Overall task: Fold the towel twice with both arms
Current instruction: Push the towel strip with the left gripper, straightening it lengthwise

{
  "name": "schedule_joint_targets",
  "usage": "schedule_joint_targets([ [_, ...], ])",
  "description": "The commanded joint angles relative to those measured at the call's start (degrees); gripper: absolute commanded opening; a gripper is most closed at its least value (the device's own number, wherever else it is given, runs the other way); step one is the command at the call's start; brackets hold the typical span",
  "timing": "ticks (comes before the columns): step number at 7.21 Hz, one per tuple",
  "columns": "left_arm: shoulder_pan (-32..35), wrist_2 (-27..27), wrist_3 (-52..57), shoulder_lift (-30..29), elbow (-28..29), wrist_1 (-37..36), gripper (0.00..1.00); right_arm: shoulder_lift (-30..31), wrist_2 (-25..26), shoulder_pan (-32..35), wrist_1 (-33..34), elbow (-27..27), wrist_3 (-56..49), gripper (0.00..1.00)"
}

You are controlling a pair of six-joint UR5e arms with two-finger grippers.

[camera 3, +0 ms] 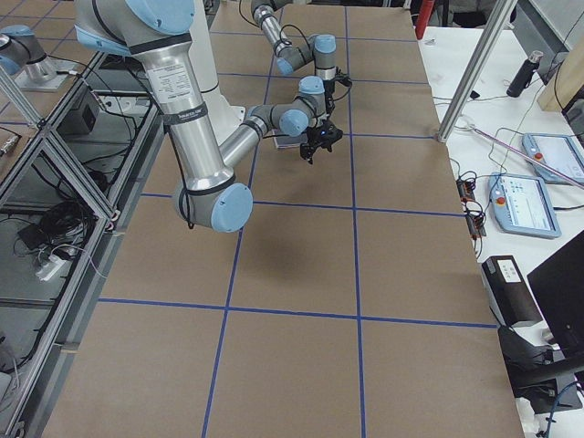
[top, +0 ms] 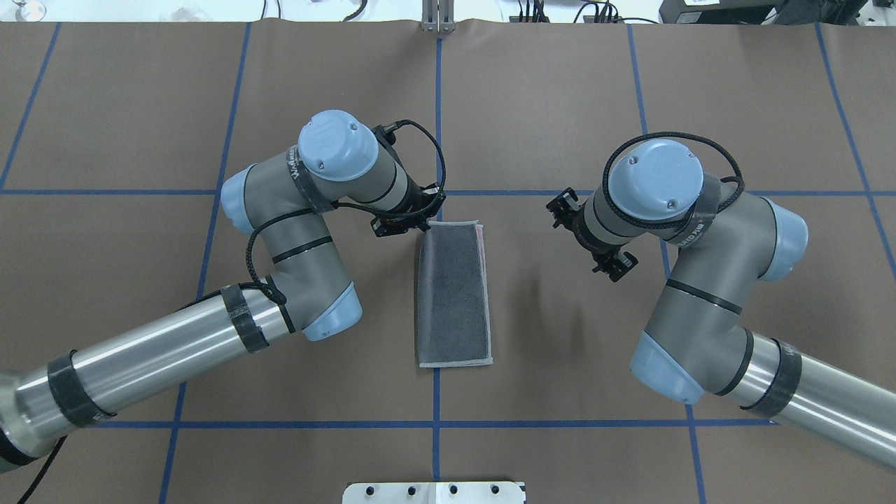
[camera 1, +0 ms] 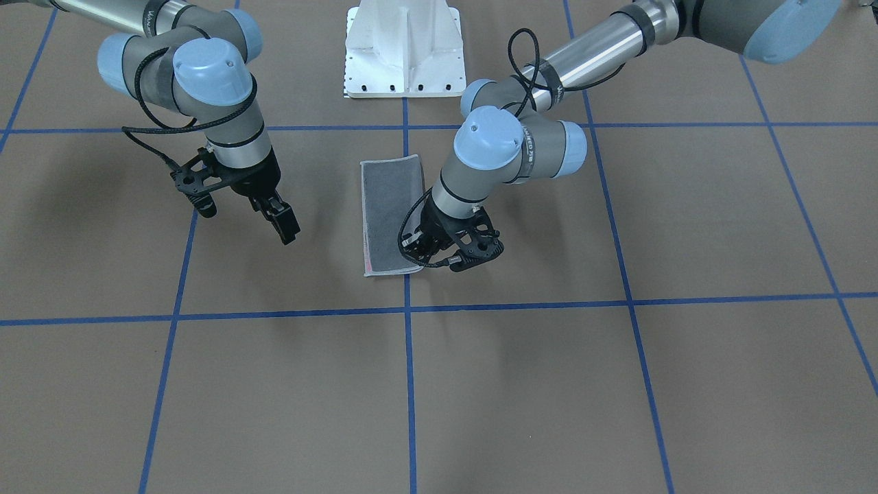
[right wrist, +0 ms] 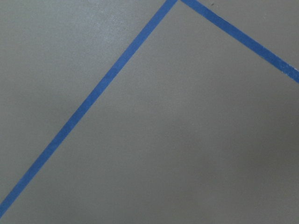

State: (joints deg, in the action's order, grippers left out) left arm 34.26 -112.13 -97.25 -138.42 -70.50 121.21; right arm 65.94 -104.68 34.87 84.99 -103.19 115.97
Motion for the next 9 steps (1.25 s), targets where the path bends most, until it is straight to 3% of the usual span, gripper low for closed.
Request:
schedule_joint_targets([
  [1, 1.68, -0.02, 4.05, -2.63, 4.48, 1.49, 0.49, -0.02, 0.0, 0.02, 0.0, -0.08, 0.04, 1.0],
  [2, 2.99, -0.11, 4.87, -2.81, 4.41, 1.48, 0.72, -0.2, 0.09, 0.02, 0.0, -0.17, 0.13, 1.0],
  [3, 3.27, -0.28, 4.27, -3.77, 3.97, 0.7, 0.82, -0.11, 0.17, 0.19, -0.09, -0.78, -0.22, 1.0],
  [4, 3.27, -0.46, 3.3, -2.22, 1.36, 0.61, 0.86, -0.11, 0.35, 0.2, -1.13, -1.13, -0.13, 1.0],
  [7, 0.91, 0.06, -7.83, 6.66, -10.68, -0.45, 0.87, 0.5, 1.23, 0.9, -5.79, -1.13, 0.3, 1.0],
  [8, -1.1, 0.24, -9.0, 10.59, -15.49, -0.45, 1.0, 2.07, 1.23, 0.99, -8.93, -1.31, 0.39, 1.0],
  [9, -3.73, 0.5, -14.93, 16.63, -22.94, -0.45, 1.0, 3.48, 0.97, 1.34, -9.57, -1.83, -0.21, 1.0],
])
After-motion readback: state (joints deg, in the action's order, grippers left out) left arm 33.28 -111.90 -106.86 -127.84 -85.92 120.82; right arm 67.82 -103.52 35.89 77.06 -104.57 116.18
